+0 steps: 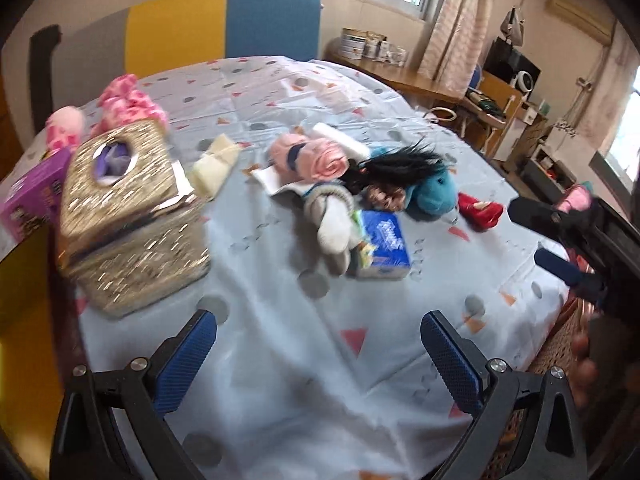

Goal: Organize soft objects
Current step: 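Close the left gripper on the white knit glove and lift it, then carry the glove to the gold tray with the left gripper while the right gripper grasps the beige rolled cloth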

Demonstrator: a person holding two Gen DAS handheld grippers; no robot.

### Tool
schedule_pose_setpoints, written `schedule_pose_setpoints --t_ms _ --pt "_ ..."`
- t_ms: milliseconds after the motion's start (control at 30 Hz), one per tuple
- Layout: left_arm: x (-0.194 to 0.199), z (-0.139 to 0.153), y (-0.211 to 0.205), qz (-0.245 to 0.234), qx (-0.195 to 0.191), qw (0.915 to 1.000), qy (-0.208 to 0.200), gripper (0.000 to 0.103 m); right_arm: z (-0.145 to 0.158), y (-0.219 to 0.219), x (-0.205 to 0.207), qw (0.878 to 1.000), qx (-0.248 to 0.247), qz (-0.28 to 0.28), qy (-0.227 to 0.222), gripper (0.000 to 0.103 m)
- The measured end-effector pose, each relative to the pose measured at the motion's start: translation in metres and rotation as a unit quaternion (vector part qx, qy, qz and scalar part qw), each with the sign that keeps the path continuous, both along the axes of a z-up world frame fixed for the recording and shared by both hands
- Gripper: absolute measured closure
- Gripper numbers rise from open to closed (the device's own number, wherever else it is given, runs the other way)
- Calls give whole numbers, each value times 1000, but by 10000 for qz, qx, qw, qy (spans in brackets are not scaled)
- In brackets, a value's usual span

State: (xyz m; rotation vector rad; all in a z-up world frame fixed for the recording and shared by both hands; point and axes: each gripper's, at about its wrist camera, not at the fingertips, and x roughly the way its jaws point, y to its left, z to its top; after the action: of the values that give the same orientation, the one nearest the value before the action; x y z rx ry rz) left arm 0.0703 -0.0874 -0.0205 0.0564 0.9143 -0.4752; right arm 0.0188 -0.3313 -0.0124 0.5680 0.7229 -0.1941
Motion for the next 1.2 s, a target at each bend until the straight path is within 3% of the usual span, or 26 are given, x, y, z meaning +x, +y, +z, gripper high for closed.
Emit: schedule_pose_setpoints --t_ms 167,400,533,800,867,900,967,1033,1200 --pt "31 -1 -21 -139 -211 9997 49 0 0 -2 -1 9998 104 -7 -144 0" --pt "77 -11 -54 -165 -6 9997 188 1 -2 -7 -1 9993 303 18 -208 0" --pt "101 -22 -69 -28 244 9991 341 13 -3 -5 1 9993 309 75 -211 0" --pt "142 -45 -83 211 237 9970 700 20 -5 -6 1 9990 377 112 -215 0" --pt "151 -51 -90 184 247 9960 841 36 -5 -6 2 9990 379 114 -206 0" --pt "155 -56 -94 156 287 9953 909 54 -5 -6 2 9990 379 112 -202 0" --pt "160 -66 -99 105 320 9933 1101 61 -6 -6 2 9991 375 106 -189 0" --pt "162 -69 -97 47 89 9920 1261 64 -6 -6 2 9991 372 104 -175 0" --pt "134 -53 -88 -392 160 9934 1070 65 -7 -7 4 9991 384 111 -119 0"
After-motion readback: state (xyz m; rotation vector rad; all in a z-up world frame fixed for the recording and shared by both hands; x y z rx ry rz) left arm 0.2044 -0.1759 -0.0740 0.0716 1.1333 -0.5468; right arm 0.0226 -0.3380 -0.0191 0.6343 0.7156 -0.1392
